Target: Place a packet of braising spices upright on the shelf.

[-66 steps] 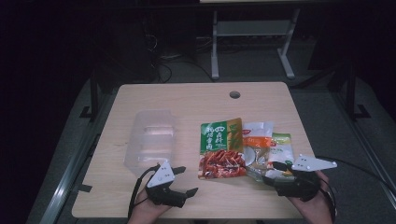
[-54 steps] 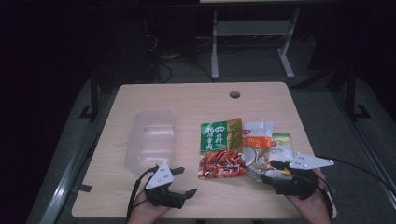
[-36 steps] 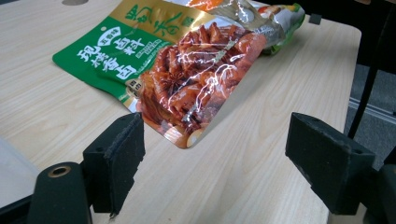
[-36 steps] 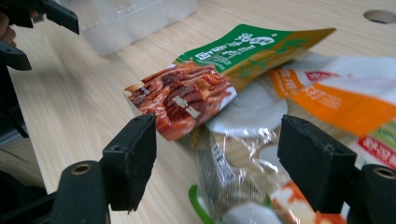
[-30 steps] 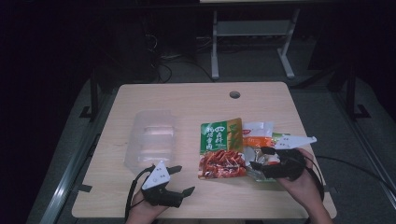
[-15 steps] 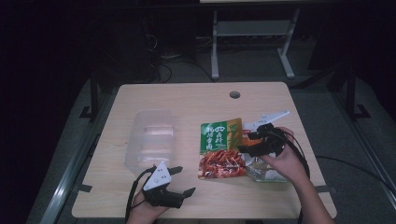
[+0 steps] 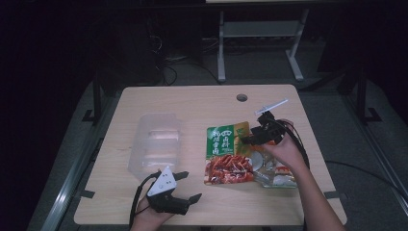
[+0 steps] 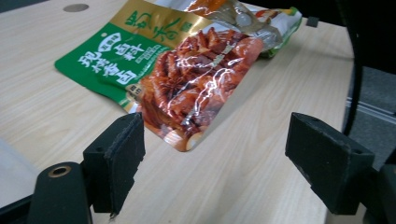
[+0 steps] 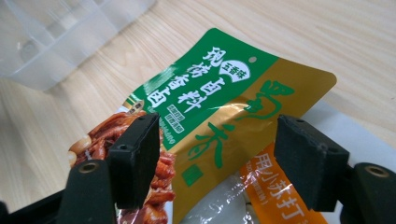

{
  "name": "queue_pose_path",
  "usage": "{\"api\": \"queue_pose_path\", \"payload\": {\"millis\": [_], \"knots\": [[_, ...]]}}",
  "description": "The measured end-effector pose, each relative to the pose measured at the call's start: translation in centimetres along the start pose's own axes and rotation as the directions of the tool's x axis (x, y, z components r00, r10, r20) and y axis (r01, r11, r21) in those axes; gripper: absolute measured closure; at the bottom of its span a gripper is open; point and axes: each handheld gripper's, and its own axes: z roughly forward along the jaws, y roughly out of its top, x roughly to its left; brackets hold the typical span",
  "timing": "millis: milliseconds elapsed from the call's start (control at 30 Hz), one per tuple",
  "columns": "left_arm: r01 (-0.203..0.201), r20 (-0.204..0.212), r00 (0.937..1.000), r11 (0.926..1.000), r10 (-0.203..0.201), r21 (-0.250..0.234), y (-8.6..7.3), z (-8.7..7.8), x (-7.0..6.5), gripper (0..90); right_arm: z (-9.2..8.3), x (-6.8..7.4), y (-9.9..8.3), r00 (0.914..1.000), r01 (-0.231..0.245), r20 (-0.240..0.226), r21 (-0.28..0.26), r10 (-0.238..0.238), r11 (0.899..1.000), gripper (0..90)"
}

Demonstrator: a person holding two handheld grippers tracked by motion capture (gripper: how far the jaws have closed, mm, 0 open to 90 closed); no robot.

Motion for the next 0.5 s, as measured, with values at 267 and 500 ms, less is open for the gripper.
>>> {"api": "queue_pose_path", "payload": {"millis": [267,500], "knots": [[-0.002,-0.003,1.0,1.0,0.002,0.001,0.0,0.1,-0.2,19.8,1.6,-1.6,-0.2,0.9981,-0.06,0.02,0.053,0.059,0.997,31.7],[0.007,0.003,1.0,0.9999,-0.007,0.012,0.0,0.5,-0.2,19.7,2.7,-2.7,-0.4,0.9938,-0.111,0.003,0.09,0.111,0.99,35.0]]}}
